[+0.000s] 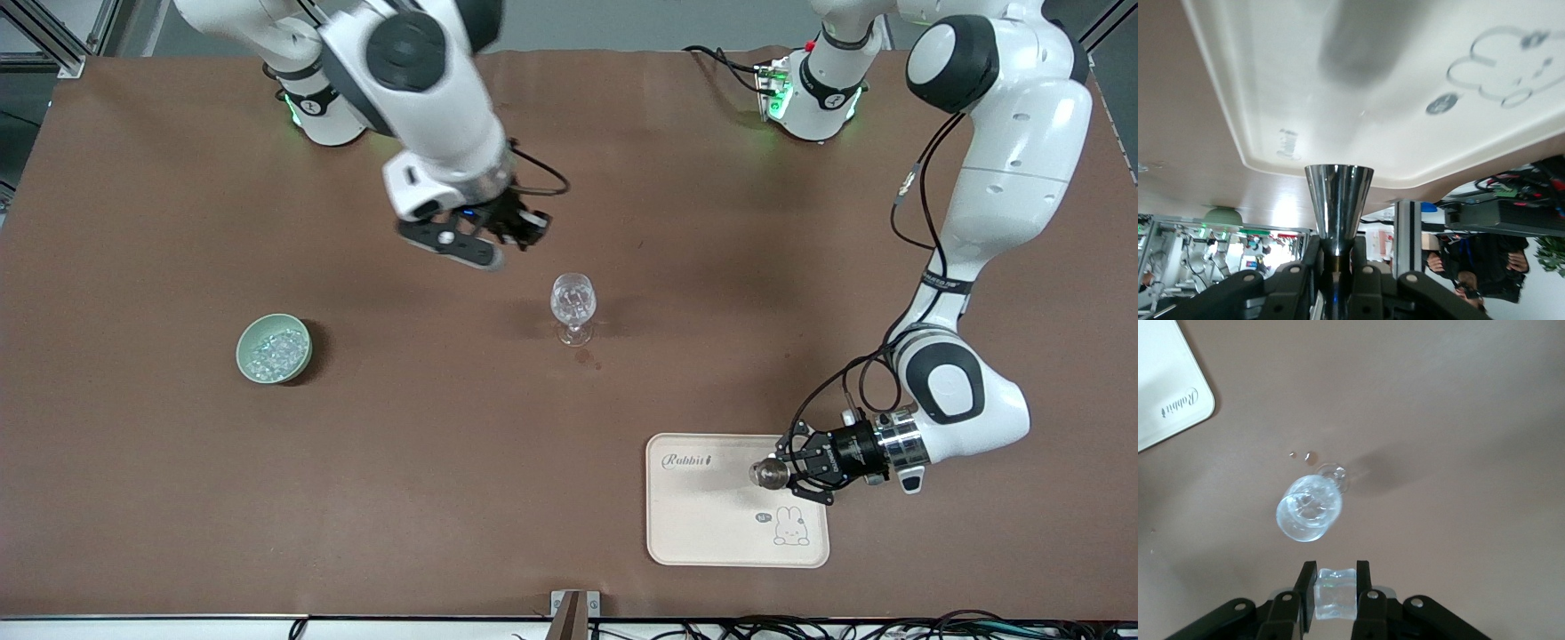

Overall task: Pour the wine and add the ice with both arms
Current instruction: 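Set the jigger on the tray with the left gripper while the right gripper nears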

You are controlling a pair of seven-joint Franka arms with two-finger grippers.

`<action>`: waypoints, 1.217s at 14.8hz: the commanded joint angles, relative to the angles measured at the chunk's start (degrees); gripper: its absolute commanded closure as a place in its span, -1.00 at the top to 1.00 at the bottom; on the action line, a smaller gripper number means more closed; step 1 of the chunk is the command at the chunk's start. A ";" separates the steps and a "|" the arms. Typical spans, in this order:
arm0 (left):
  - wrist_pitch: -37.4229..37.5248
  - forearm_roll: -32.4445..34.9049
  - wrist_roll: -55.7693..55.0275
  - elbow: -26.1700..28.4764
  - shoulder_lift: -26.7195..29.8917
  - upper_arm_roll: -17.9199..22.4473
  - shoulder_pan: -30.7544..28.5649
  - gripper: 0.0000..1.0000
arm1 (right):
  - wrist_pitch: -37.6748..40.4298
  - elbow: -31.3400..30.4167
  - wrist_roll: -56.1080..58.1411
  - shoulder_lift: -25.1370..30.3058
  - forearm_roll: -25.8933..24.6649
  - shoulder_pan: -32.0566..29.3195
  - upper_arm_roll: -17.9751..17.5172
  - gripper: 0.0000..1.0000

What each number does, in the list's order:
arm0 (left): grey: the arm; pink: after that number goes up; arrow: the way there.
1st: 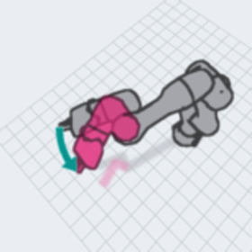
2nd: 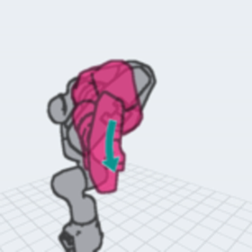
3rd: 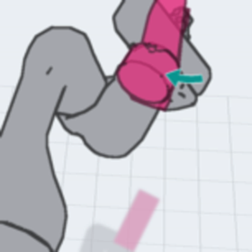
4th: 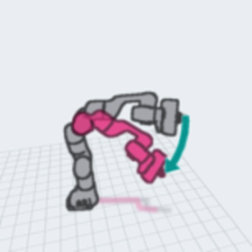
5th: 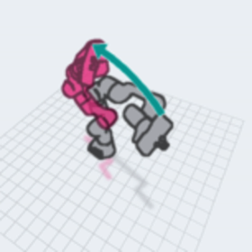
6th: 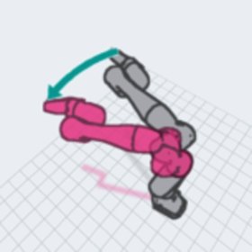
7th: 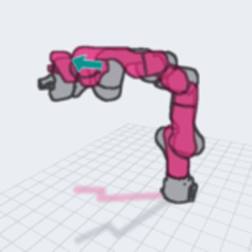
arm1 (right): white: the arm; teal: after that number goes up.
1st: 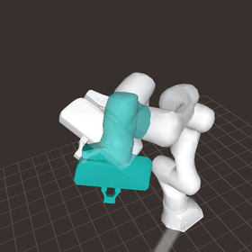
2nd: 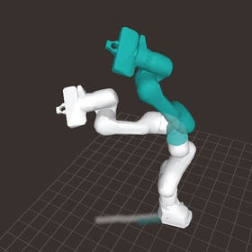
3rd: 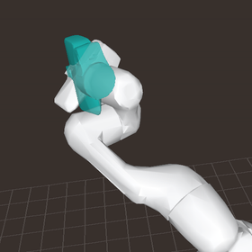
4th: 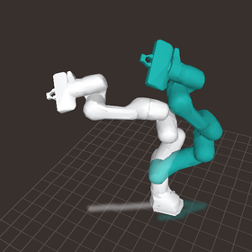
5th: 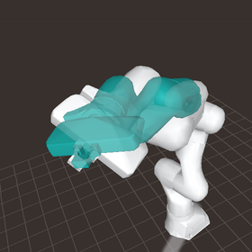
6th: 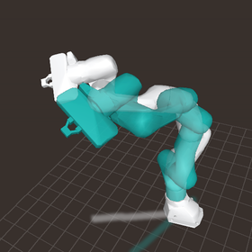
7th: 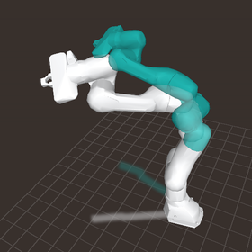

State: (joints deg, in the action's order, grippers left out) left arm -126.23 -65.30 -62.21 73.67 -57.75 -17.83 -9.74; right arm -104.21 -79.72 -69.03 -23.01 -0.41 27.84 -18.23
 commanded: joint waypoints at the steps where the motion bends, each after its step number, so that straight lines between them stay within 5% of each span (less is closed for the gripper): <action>1: 0.11 -4.56 5.15 -2.57 -3.59 -0.46 -0.90 -0.96 | -0.90 5.52 -3.65 -6.24 -2.14 2.91 0.21 -0.97; 5: 0.11 -7.38 8.32 -2.56 -5.88 -0.37 -1.34 -0.86 | -2.93 7.12 -3.66 -10.12 -5.39 4.06 0.22 -0.96; 8: 0.11 -7.65 11.32 -2.30 -6.94 -0.37 -2.13 -0.48 | -4.15 7.12 -3.75 -11.96 -6.01 4.84 0.30 -0.95; 10: 0.20 -7.56 11.41 -2.21 -6.76 -0.28 -2.13 0.21 | -5.04 7.12 -3.66 -12.85 -6.01 5.20 0.30 -0.93; 11: 0.20 -7.12 11.76 -2.13 -6.59 -0.28 -2.13 0.93 | -5.21 7.12 -3.66 -13.20 -6.01 5.29 0.22 -0.92; 14: 0.46 -1.79 11.41 -1.78 -4.57 0.16 -2.65 1.00 | -4.87 6.77 -3.57 -13.47 -6.53 5.82 0.22 -0.90; 18: 5.01 17.45 10.27 2.09 4.47 0.25 -6.07 1.00 | -5.04 6.77 -3.57 -13.64 -6.54 5.82 0.22 -0.85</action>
State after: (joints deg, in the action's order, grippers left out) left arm -124.54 -54.64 -51.35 71.58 -59.90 -17.79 -13.96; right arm -109.48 -74.04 -71.72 -36.18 -5.83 33.29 -18.05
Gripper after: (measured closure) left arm 0.053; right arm 0.722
